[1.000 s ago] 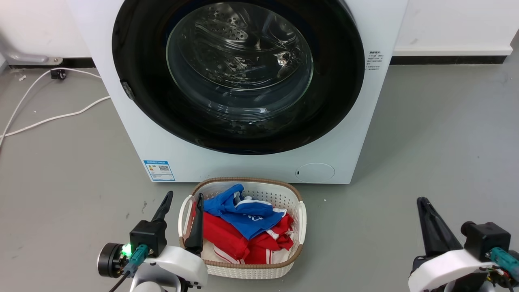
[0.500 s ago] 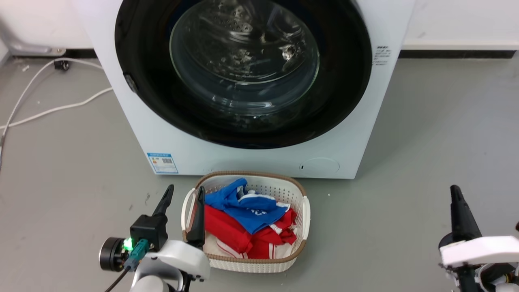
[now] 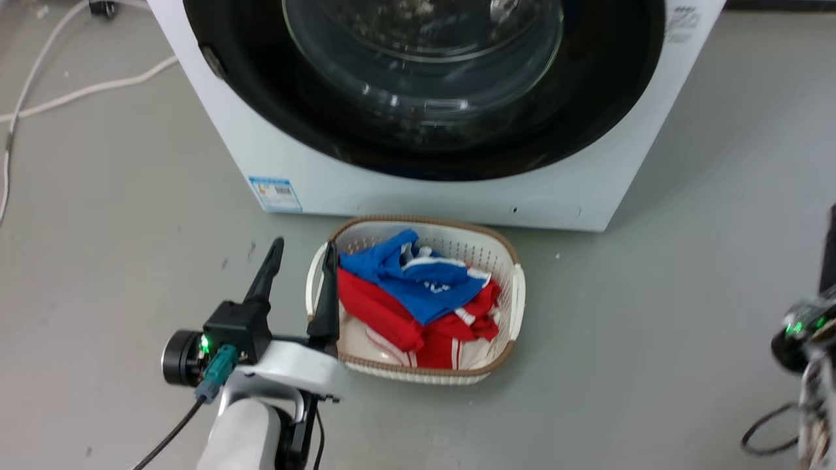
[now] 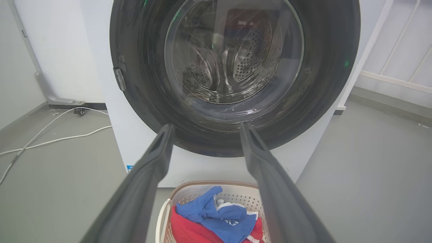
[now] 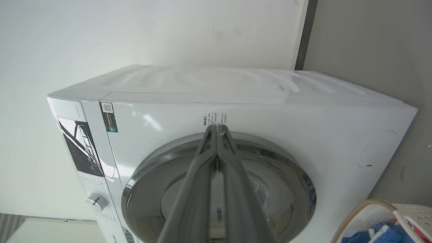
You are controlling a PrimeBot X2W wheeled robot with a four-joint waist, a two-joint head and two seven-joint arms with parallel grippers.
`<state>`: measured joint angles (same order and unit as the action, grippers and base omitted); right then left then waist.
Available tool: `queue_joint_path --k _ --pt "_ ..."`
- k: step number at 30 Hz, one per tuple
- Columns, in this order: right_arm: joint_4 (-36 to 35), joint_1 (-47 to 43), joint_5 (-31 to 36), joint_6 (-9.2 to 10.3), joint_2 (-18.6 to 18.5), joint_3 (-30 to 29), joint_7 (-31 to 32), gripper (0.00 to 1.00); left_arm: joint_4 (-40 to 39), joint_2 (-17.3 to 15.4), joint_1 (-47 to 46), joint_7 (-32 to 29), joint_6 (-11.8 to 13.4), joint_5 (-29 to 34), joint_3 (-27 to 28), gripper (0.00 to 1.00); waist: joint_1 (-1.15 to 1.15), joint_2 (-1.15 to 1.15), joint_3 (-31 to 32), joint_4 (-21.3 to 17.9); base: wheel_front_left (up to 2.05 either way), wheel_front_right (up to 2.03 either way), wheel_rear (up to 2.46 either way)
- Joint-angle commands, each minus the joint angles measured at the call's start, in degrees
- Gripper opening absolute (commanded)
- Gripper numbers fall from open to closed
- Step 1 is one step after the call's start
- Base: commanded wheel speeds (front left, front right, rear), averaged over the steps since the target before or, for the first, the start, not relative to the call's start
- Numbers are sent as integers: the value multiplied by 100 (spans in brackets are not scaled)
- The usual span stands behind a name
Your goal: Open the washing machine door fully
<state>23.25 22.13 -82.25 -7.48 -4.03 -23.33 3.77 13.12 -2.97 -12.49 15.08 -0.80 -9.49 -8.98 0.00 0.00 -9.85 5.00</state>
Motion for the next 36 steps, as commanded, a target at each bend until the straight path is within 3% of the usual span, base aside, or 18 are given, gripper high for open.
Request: queue_joint_path --k 1,8,14,21,36 --pt "137 282 -231 -3 -69 -111 128 0 -69 10 -106 12 57 -57 -30 100 0 0 -268 103 0 0 0" --pt "988 1677 -1020 -3 -587 -329 839 0 -311 8 -356 12 232 -197 -180 100 0 0 -719 153 0 0 0" --pt "1833 2847 -1100 -3 -1139 123 1690 0 -432 9 -534 12 322 -290 -313 100 0 0 -1001 204 0 0 0" --pt "2852 4233 -647 -3 -1579 978 2599 0 -552 10 -736 12 375 -368 -465 100 0 0 -1345 283 0 0 0" --pt "4087 6440 331 -3 -1684 1964 3286 0 -838 10 -1074 12 521 -453 -833 100 0 0 -2011 572 0 0 0"
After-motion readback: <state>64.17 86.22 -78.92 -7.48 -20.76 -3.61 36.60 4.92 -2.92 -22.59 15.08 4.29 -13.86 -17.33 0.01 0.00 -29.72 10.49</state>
